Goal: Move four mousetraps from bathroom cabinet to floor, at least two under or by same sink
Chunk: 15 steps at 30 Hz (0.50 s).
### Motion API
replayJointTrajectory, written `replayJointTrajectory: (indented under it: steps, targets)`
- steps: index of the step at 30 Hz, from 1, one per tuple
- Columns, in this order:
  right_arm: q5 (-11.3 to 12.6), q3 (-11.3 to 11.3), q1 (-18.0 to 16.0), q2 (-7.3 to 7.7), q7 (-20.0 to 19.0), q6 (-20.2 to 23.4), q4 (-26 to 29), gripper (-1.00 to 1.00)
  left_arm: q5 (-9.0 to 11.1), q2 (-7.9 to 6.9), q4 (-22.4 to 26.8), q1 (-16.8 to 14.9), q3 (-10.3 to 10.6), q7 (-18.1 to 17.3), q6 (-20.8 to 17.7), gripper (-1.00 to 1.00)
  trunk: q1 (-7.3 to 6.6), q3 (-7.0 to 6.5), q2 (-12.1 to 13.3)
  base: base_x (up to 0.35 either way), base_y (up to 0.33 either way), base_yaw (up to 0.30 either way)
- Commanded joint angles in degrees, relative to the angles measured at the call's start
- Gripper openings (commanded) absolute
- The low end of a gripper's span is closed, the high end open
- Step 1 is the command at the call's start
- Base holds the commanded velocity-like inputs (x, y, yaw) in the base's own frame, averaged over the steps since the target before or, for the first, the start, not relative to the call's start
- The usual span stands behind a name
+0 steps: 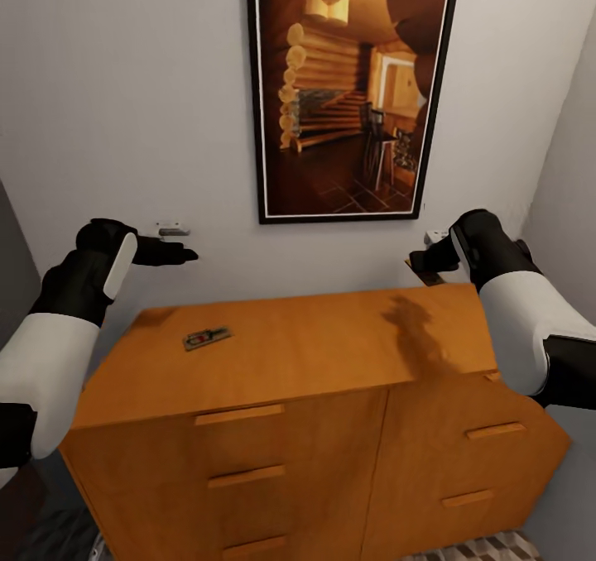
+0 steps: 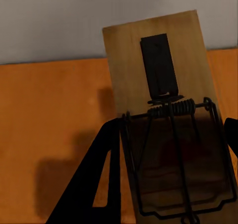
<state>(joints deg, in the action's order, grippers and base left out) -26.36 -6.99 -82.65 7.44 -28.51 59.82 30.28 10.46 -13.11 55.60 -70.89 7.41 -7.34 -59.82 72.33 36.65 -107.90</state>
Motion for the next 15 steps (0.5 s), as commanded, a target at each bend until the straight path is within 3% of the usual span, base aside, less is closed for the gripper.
replayJointTrajectory:
  steps: [1,11,15]
  targets:
    - [-0.52,-0.3,-0.06,-0.04,-0.48,0.18,0.04,-1.0,0.31,-0.07,0.04,-0.04,0.15,0.13,-0.18,1.0,0.01,0.07,-0.03,0.152,0.209,0.0]
    - [-0.63,-0.23,-0.06,0.28,-0.26,0.18,-0.19,-1.0,0.4,0.25,-0.85,-0.04,0.21,0.13,-0.18,1.0,0.01,0.07,-0.03,0.047,0.058,0.0]
    - [-1.64,-0.2,-0.06,1.57,0.62,0.18,-0.3,-1.0,0.42,0.4,-2.96,-0.04,0.23,0.09,-0.18,1.0,0.01,0.07,-0.03,0.003,0.003,0.0]
